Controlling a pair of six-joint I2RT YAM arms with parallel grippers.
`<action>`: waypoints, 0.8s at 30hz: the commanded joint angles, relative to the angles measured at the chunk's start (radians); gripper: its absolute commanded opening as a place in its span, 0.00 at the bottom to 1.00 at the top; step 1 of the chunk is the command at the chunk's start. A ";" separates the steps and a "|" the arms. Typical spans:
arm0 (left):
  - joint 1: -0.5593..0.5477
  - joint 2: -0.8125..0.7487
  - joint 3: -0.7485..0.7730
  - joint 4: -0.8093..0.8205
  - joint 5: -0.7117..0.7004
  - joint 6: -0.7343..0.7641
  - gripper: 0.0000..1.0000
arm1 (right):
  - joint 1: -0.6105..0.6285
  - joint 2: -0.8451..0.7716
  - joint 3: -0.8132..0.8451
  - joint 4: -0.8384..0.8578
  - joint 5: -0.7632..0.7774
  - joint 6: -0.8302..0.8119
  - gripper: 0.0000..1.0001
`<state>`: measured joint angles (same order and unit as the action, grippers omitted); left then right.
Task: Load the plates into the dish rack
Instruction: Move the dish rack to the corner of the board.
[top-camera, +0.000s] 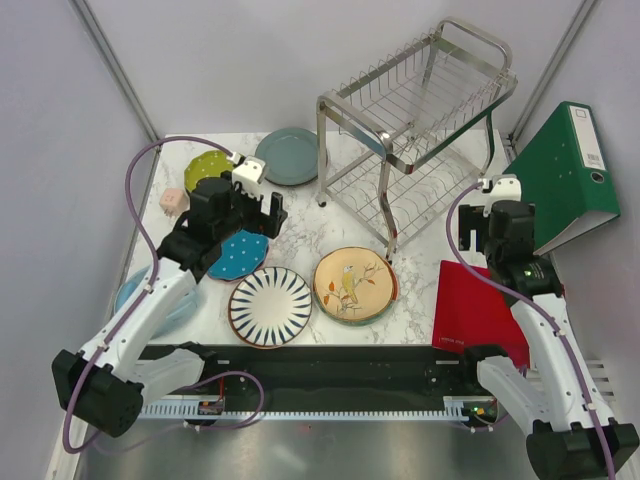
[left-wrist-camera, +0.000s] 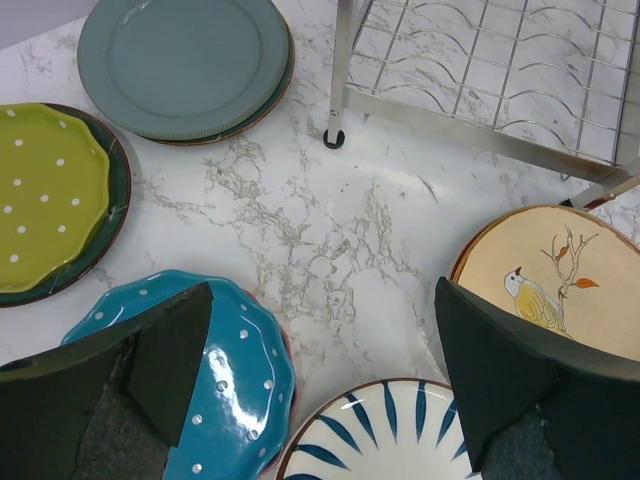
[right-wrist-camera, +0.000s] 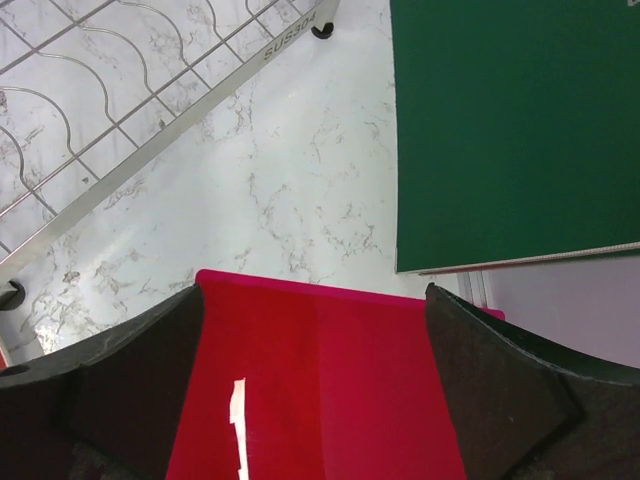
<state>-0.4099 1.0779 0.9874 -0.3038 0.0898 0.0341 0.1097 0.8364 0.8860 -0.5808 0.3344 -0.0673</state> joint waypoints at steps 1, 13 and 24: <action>-0.001 0.037 0.034 0.072 -0.005 0.050 0.99 | 0.001 -0.034 -0.007 0.046 -0.079 -0.140 0.98; -0.001 0.112 0.059 0.153 -0.030 0.007 0.97 | -0.220 0.019 -0.035 0.275 -0.487 -0.171 0.98; -0.001 0.160 -0.053 0.408 0.020 0.021 0.97 | -0.591 0.446 0.172 0.489 -1.067 -0.144 0.95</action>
<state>-0.4103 1.2171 0.9730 -0.0551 0.0738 0.0456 -0.4389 1.2045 0.9668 -0.2741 -0.4599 -0.2028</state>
